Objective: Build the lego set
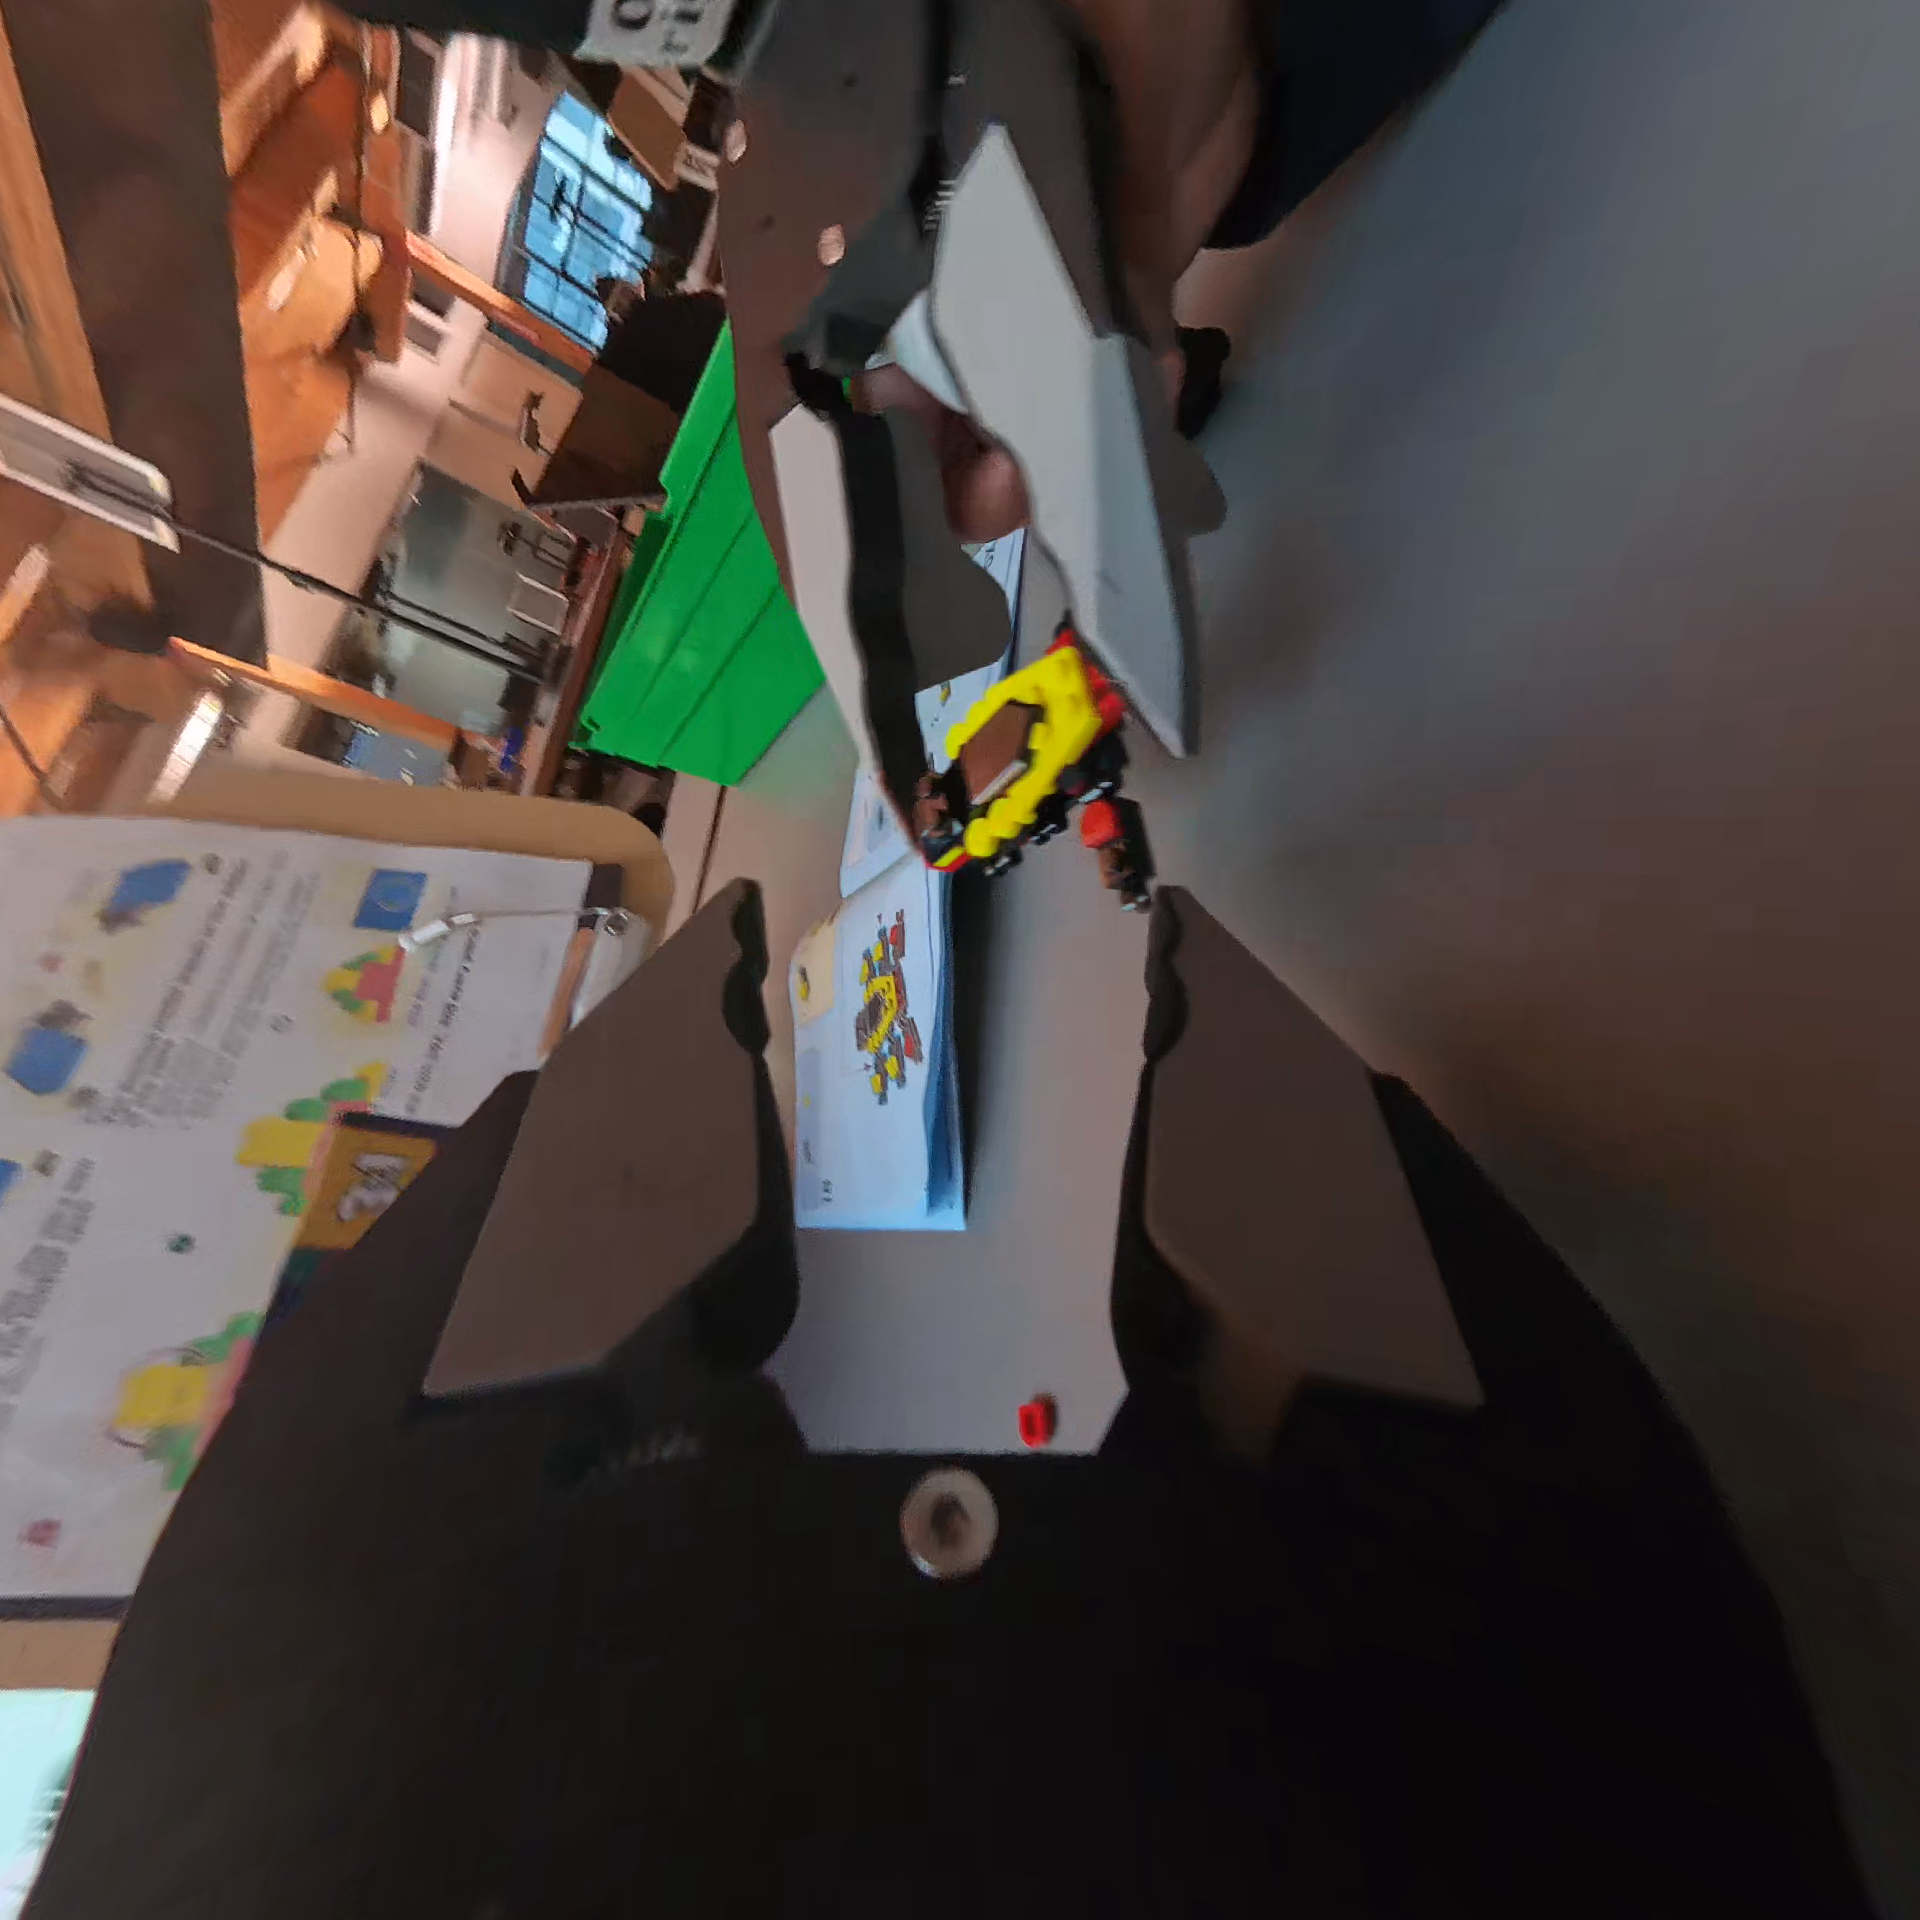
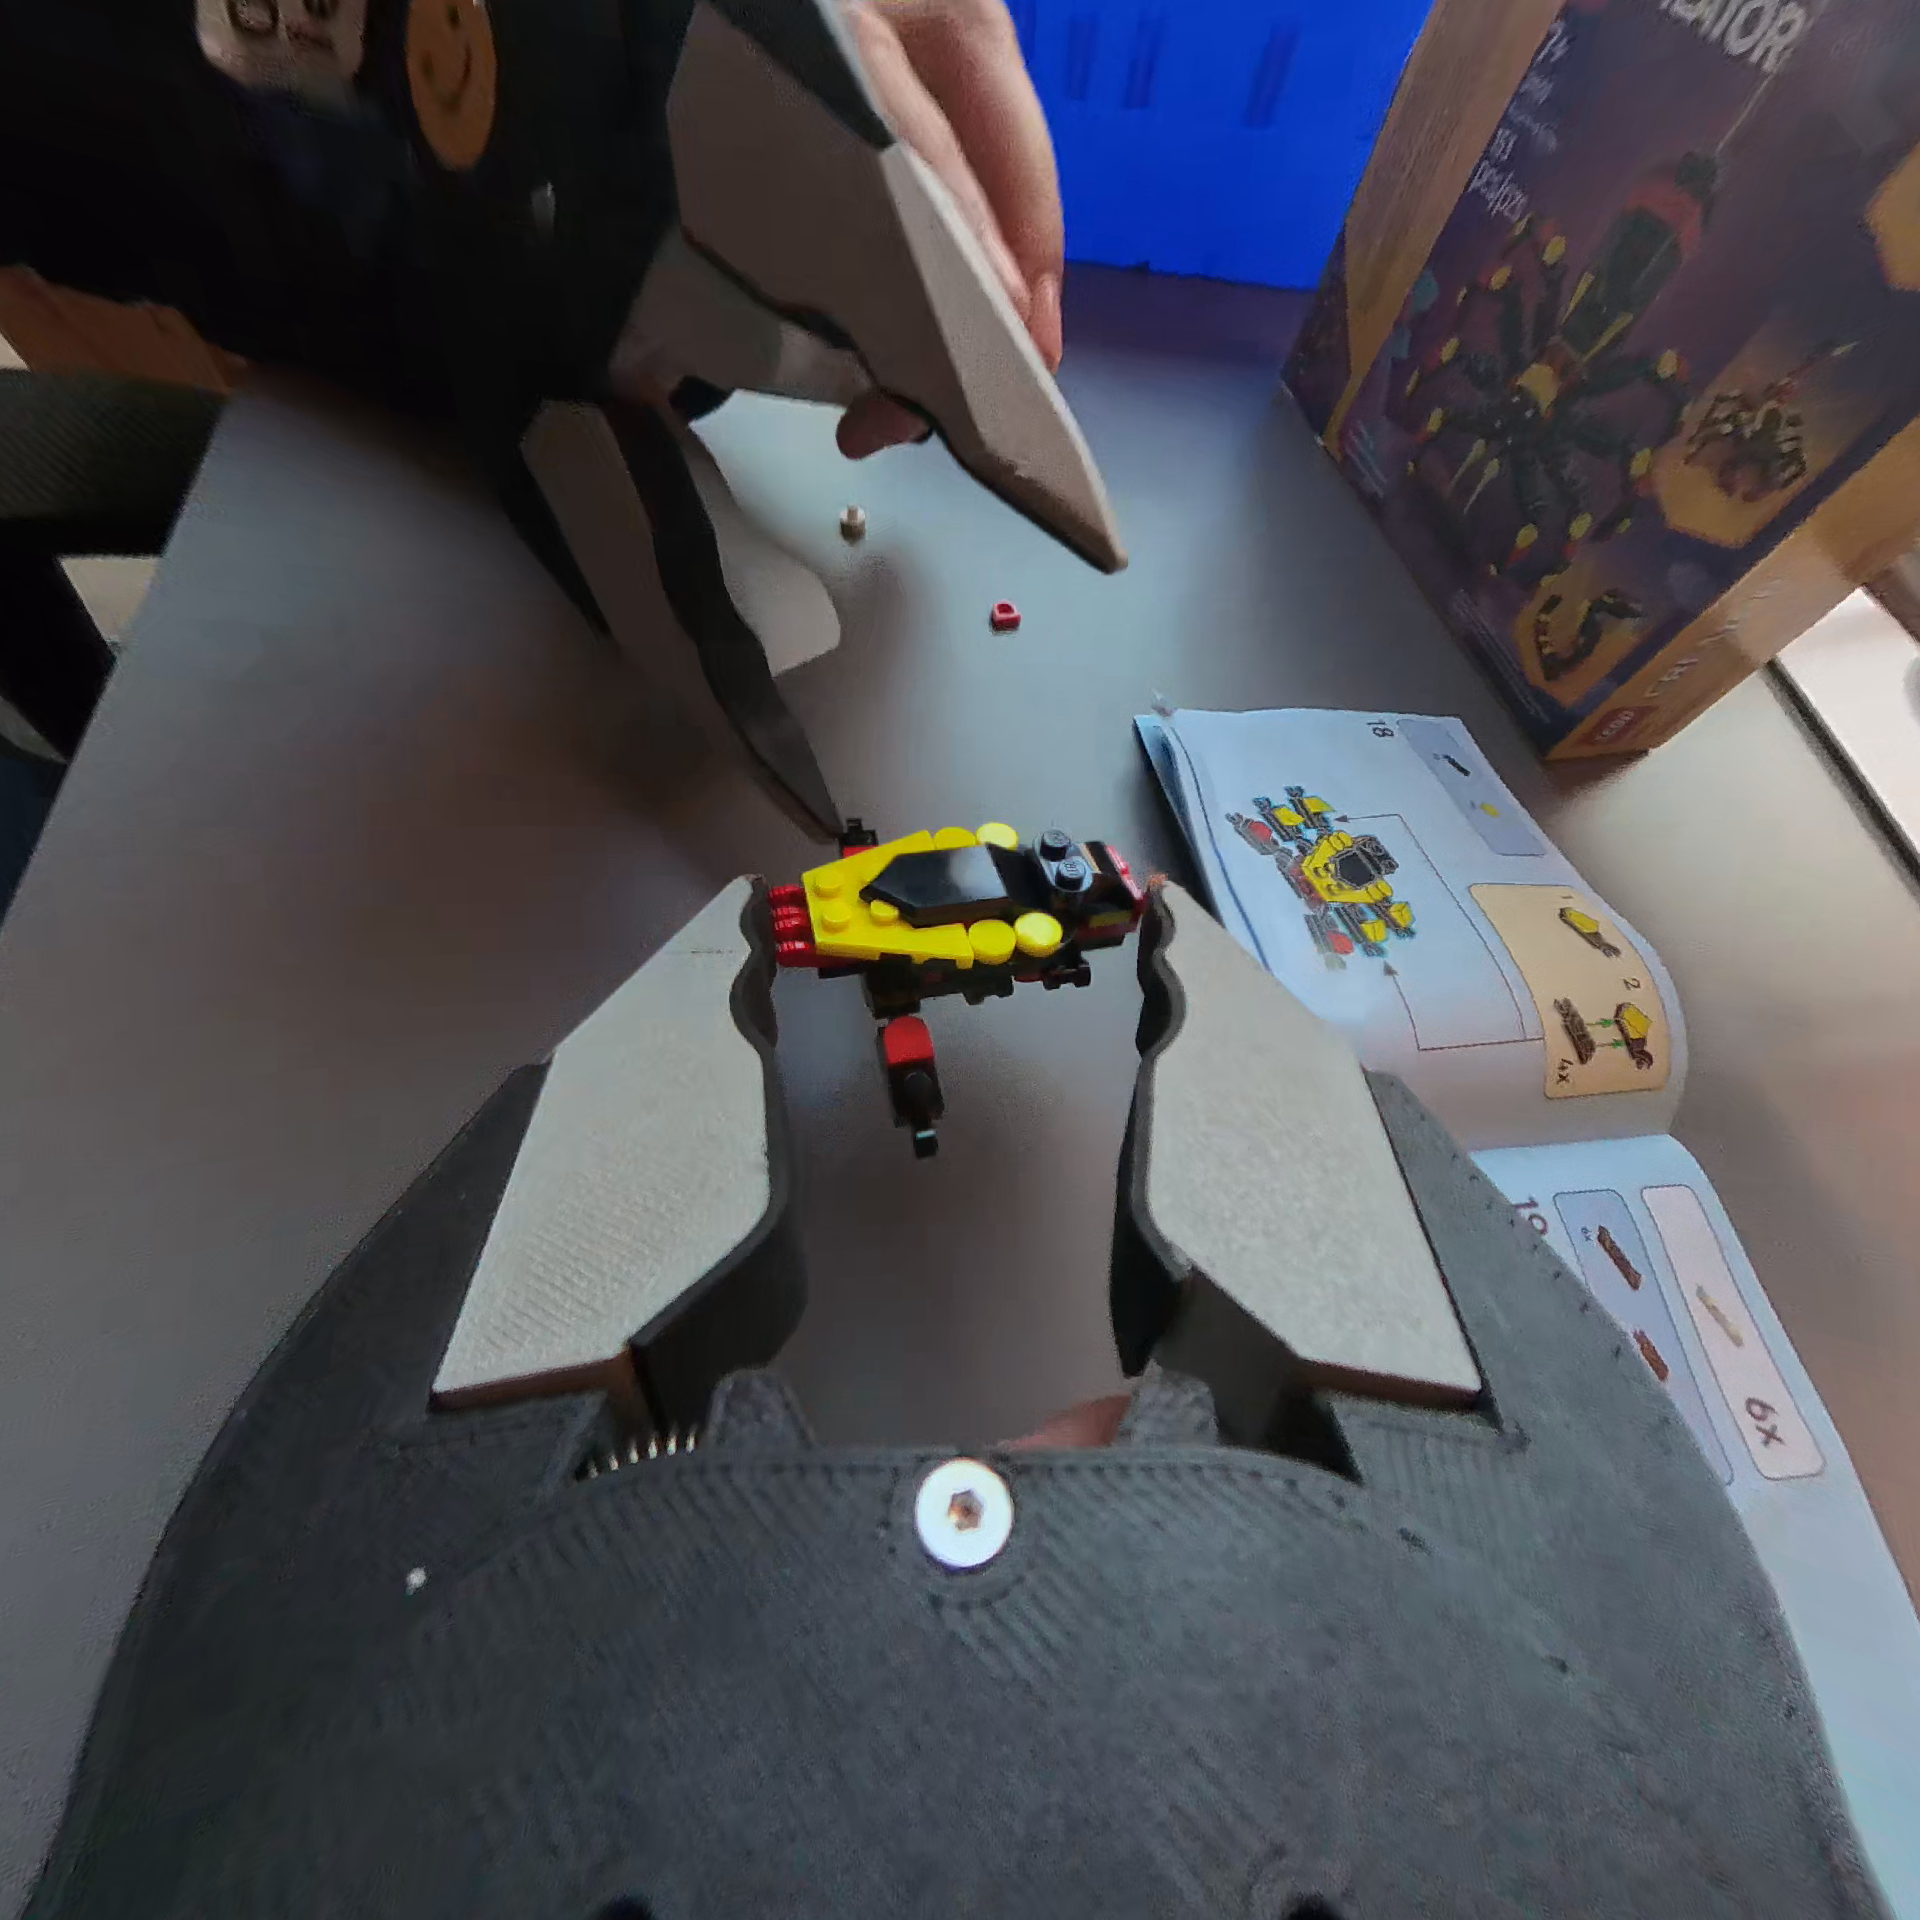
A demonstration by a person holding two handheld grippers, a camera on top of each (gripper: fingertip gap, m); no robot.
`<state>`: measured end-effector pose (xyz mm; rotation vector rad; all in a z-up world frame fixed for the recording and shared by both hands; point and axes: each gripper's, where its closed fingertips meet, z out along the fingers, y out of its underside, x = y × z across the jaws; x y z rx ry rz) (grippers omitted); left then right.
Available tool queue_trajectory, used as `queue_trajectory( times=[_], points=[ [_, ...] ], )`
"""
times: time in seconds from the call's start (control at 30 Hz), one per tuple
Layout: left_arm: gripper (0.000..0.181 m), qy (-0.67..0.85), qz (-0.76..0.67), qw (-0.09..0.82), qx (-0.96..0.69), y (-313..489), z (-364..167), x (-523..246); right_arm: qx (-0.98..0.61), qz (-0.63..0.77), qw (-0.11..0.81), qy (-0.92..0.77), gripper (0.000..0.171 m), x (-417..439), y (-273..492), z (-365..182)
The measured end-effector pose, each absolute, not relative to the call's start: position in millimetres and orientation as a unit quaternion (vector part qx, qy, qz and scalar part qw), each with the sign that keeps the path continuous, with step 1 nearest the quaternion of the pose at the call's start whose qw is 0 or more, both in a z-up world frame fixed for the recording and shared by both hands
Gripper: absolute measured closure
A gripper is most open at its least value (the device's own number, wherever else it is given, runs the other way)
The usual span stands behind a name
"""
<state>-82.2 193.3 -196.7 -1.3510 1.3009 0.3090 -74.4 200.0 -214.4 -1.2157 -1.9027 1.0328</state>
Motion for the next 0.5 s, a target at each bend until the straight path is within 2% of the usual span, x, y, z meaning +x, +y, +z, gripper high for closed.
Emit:
queue_trajectory(
  times=[0.37, 0.5],
  points=[
    [0.123, 0.368, -0.049, 0.631, -0.681, 203.7, -152.3, -119.9, -0.46, 0.328, 0.297, -0.77, 0.103, -68.7, 196.1, -238.3],
    [0.124, 0.304, -0.143, 0.603, -0.724, 207.7, -161.0, -120.4, -0.464, 0.341, 0.292, -0.764, 0.103, -67.3, 197.1, -235.7]
  ],
)
